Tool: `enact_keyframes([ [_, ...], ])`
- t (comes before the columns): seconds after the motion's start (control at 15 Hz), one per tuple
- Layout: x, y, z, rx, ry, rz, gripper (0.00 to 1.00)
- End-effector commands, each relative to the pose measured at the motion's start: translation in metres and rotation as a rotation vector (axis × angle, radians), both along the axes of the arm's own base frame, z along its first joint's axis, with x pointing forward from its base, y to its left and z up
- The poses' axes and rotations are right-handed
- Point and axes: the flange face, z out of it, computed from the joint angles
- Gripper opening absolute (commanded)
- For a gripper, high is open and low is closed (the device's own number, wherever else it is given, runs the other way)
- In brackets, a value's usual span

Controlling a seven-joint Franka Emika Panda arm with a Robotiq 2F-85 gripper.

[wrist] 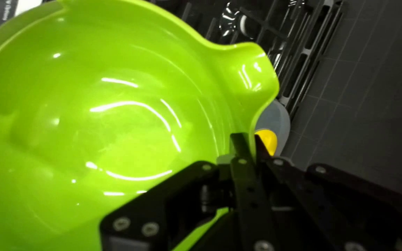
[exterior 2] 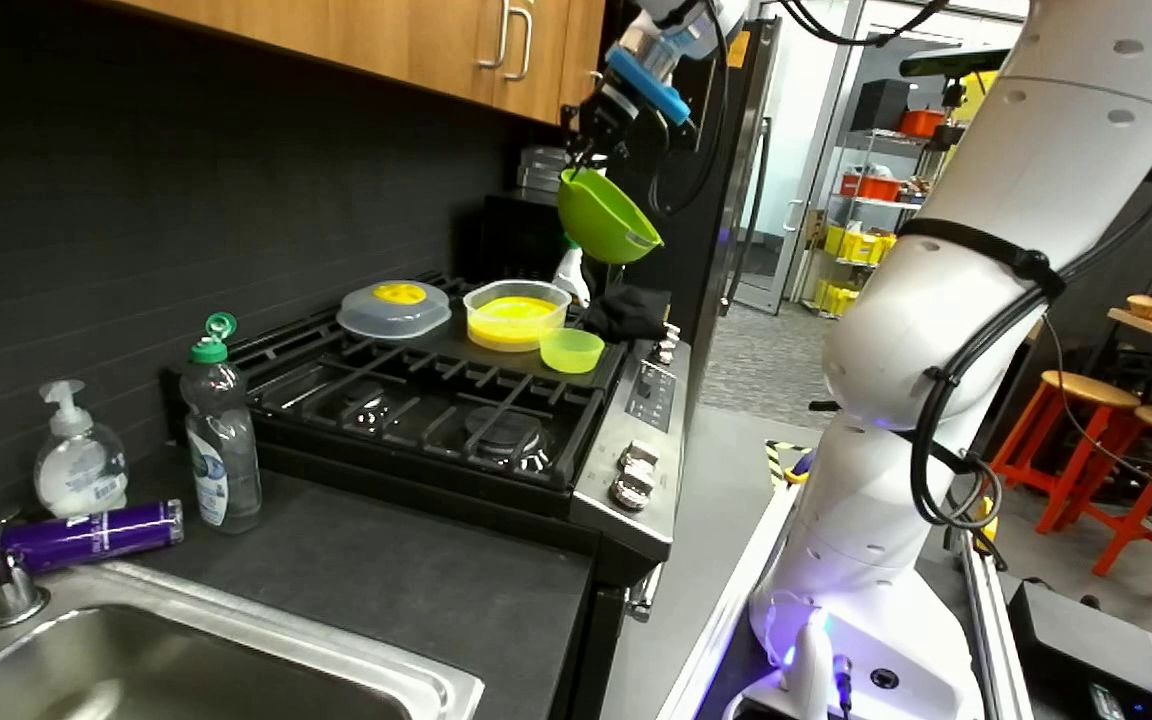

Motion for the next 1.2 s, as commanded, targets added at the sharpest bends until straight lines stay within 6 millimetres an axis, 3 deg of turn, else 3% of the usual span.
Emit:
enact_keyframes([
  [0.0, 0.007, 0.058, 0.020, 0.040, -0.058, -0.038, 0.01],
  [0.27, 0.032, 0.141, 0.007, 0.082, -0.041, -0.046, 0.01],
  [0.47, 0.030, 0.181, -0.020, 0.099, -0.013, -0.110, 0.01],
  [0.6, 0.014, 0.191, -0.036, 0.108, -0.008, -0.162, 0.01],
  [0.8, -0.014, 0.192, -0.054, 0.108, -0.006, -0.213, 0.01],
  [1.13, -0.059, 0.190, -0.063, 0.116, -0.026, -0.245, 0.01],
])
